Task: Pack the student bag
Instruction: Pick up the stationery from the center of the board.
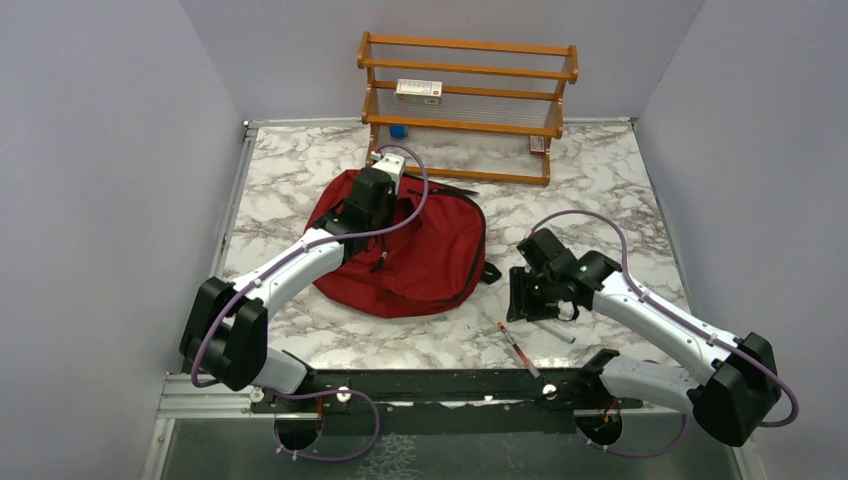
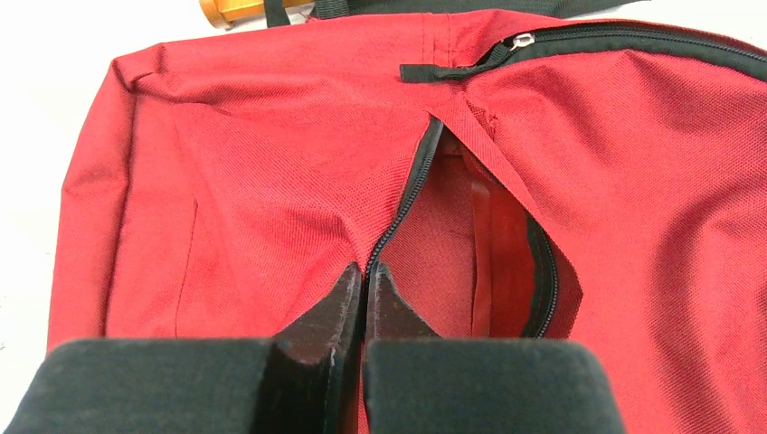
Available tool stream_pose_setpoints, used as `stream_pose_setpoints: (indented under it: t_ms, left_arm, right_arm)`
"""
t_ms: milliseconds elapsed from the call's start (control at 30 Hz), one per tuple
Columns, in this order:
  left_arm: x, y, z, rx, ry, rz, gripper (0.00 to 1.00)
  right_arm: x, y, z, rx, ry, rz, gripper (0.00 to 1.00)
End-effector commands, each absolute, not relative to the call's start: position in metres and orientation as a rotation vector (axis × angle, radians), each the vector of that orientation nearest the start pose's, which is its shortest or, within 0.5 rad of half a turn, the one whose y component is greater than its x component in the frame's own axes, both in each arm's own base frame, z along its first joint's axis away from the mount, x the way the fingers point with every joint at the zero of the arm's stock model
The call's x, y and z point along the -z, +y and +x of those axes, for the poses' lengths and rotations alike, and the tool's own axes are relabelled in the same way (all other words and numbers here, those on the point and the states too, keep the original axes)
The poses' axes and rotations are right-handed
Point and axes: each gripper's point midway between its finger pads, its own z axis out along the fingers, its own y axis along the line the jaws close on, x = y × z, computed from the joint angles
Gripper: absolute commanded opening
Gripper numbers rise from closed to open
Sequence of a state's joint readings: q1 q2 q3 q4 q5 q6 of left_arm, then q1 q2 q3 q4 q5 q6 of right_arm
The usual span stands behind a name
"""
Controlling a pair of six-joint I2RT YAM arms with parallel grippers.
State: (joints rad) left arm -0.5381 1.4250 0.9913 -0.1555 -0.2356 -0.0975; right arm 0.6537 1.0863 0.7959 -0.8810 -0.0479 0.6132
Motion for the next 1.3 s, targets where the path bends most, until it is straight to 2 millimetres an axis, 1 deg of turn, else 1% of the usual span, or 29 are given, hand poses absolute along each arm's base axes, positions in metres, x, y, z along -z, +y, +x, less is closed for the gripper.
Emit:
stream_pose_setpoints:
  t_ms: [0,67,167,300,400,533,667,767,900,967,1100,1200,1267]
  left_arm:
    - [-0.17,-0.183,0.375,0.194,2.065,0.3,0.0]
    - [-0.171,-0.183,0.376,0.198,2.063,0.297,0.0]
    - [-0.171,-0.18,0.376,0.195,2.064,0.291,0.0]
    - [-0.171,-0.179,0.376,0.193,2.062,0.288,0.0]
    - [-0.172,-0.177,0.376,0.191,2.06,0.285,0.0]
    - [-0.173,-0.178,0.376,0.2,2.058,0.287,0.0]
    - [-0.174,-0.178,0.376,0.207,2.055,0.294,0.0]
    - [-0.173,-0.177,0.375,0.2,2.055,0.299,0.0]
    - [-0.175,-0.175,0.375,0.196,2.051,0.302,0.0]
    - [-0.175,-0.175,0.375,0.195,2.05,0.303,0.0]
    - [-0.177,-0.173,0.375,0.189,2.047,0.294,0.0]
    - [-0.178,-0.172,0.375,0.185,2.045,0.295,0.0]
    - [-0.179,-0.171,0.375,0.184,2.041,0.297,0.0]
  right_arm:
    - [-0.081,0.152,0.139,-0.361,2.848,-0.032,0.5]
    - [-0.077,0.158,0.136,-0.373,2.854,-0.043,0.51]
    - [-0.065,0.162,0.13,-0.327,2.88,-0.071,0.51]
    - [-0.045,0.157,0.127,-0.212,2.896,-0.082,0.52]
    - [-0.038,0.153,0.127,-0.13,2.891,-0.083,0.51]
    - [-0.029,0.154,0.125,-0.076,2.897,-0.093,0.48]
    - [-0.016,0.157,0.118,-0.041,2.926,-0.11,0.46]
    - [-0.007,0.157,0.112,-0.014,2.943,-0.108,0.42]
    - [0.003,0.155,0.107,0.002,2.958,-0.104,0.3]
    - [0.005,0.155,0.107,0.0,2.956,-0.095,0.22]
    - [0.001,0.152,0.113,0.024,2.924,-0.07,0.11]
    - [-0.015,0.154,0.124,0.016,2.863,-0.038,0.05]
    - [-0.034,0.16,0.135,-0.038,2.797,-0.016,0.02]
